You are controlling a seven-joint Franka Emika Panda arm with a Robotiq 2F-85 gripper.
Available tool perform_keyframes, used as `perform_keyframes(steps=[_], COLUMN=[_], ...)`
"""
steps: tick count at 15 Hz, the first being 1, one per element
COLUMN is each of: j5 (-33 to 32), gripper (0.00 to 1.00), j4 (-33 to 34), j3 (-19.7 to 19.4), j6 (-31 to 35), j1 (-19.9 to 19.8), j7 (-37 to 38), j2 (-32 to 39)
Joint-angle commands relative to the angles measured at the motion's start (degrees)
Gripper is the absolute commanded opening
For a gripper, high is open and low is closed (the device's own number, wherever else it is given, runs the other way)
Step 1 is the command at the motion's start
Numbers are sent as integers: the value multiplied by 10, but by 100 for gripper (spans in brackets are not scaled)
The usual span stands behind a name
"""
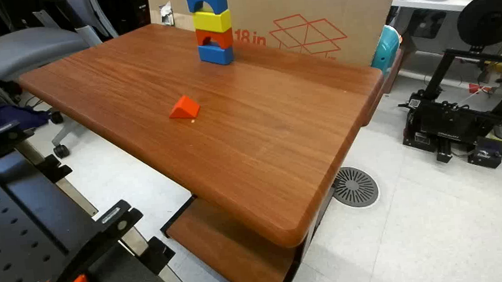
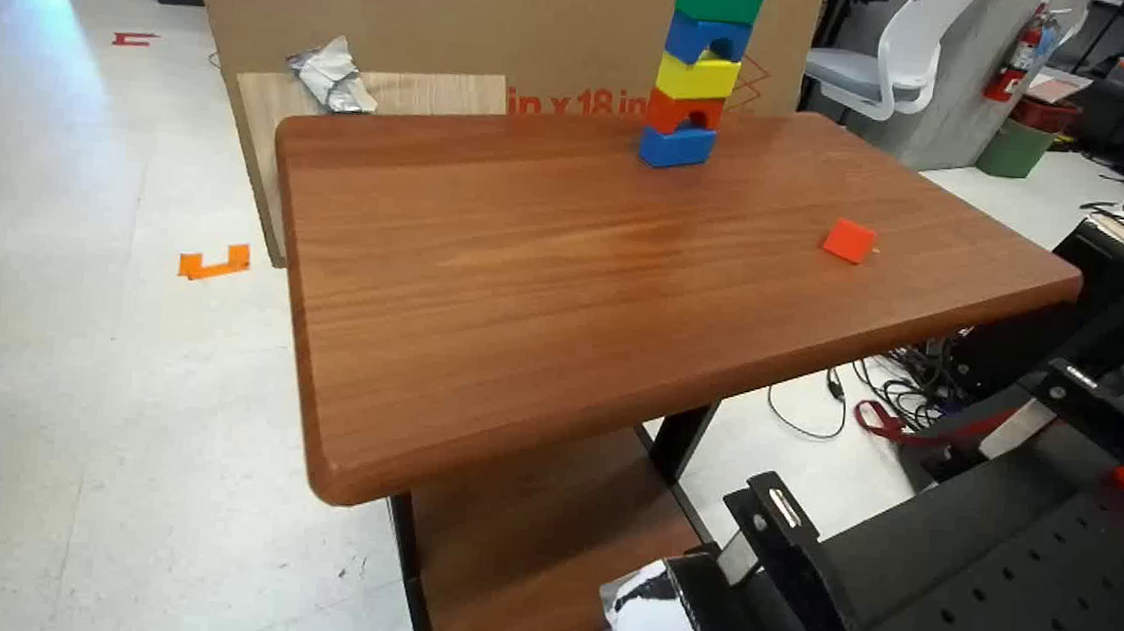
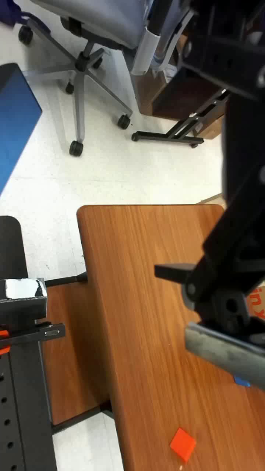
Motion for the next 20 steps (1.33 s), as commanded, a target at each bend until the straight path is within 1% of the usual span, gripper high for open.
perform_keyframes(steps=[1,12,13,15,18,20], j5=[-6,-6,-3,5,15,16], gripper=[100,100,100,100,100,100], j4=[1,1,0,2,12,14], j3=[-6,-6,-7,-11,-34,-49], j6=[-2,-2,13,27,51,81], j1=[5,5,1,-13,-43,-68], j7=[4,4,5,26,57,76], j2=[0,0,9,29,70,101])
